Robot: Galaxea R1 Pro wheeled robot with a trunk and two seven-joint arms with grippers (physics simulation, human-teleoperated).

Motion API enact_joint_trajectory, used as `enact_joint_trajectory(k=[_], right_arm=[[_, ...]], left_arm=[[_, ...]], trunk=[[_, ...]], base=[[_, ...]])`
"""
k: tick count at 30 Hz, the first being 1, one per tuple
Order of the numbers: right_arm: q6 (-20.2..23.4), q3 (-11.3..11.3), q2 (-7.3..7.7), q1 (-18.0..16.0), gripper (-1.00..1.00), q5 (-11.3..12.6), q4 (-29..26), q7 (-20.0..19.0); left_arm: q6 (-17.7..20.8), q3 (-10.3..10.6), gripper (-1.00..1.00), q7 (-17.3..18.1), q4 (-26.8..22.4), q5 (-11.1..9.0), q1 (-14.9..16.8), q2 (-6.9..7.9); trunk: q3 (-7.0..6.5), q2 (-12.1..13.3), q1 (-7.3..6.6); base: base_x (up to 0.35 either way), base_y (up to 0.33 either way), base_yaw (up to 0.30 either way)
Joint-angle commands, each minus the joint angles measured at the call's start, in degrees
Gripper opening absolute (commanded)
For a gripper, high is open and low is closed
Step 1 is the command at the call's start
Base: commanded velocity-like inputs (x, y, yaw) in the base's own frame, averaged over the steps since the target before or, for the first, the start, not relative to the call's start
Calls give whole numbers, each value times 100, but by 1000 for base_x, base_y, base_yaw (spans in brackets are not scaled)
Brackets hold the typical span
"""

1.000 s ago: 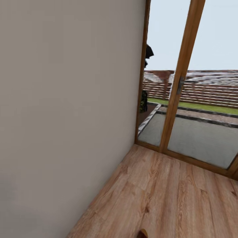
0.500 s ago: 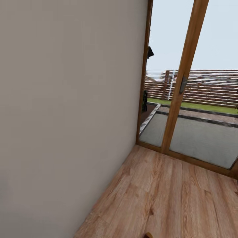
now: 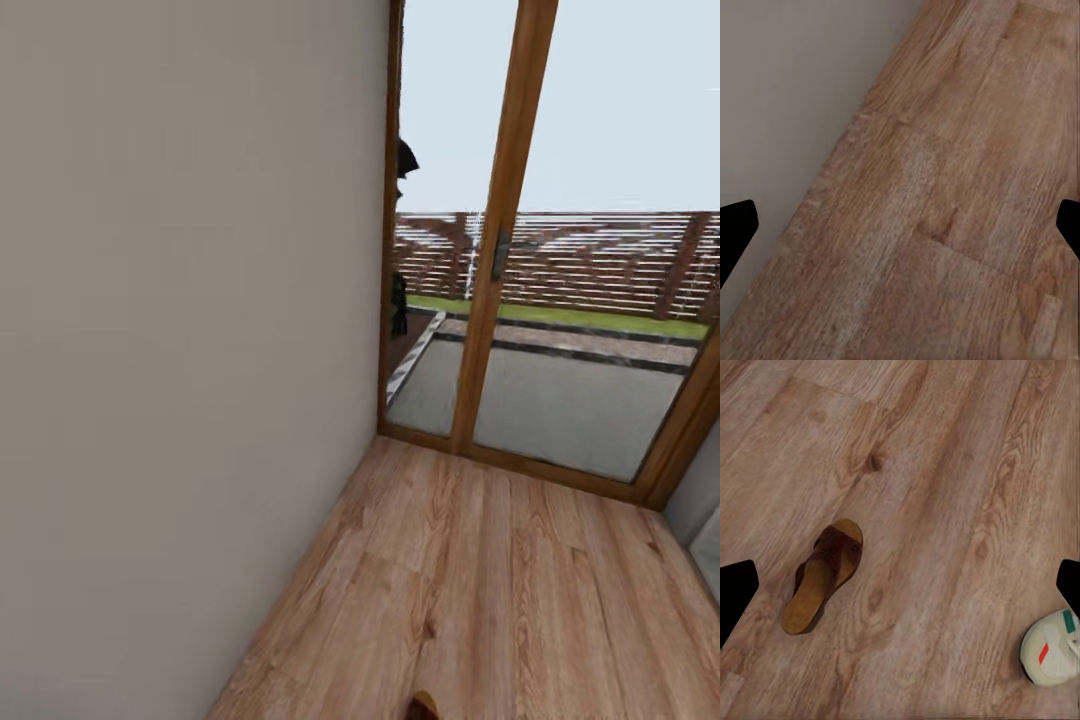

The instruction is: Pick up the two gym shoes and the two sandals from the corridor floor and place them onto the hallstand (shoe rack) in the corridor, making sure they are on the rack and not on the floor. Arrange them so the two gym shoes are next to each other and the two sandals are next to each other.

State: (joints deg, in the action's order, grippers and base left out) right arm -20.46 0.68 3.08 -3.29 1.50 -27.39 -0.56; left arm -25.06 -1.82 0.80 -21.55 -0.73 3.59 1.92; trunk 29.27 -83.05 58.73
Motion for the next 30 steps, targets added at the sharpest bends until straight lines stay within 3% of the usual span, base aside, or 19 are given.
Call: enact_joint_trajectory(k=[1, 30], right_arm=[[-19, 3, -1, -5, 100, 16, 6, -6], [-19, 3, -1, -3, 100, 16, 7, -6]], left_arm=[[-18, -12, 100, 8, 2, -6, 2, 0], [-16, -12, 100, 8, 4, -6, 2, 2]], trunk=[[6, -3, 0], [6, -3, 0]], base=[[0, 0, -274], [0, 0, -275]])
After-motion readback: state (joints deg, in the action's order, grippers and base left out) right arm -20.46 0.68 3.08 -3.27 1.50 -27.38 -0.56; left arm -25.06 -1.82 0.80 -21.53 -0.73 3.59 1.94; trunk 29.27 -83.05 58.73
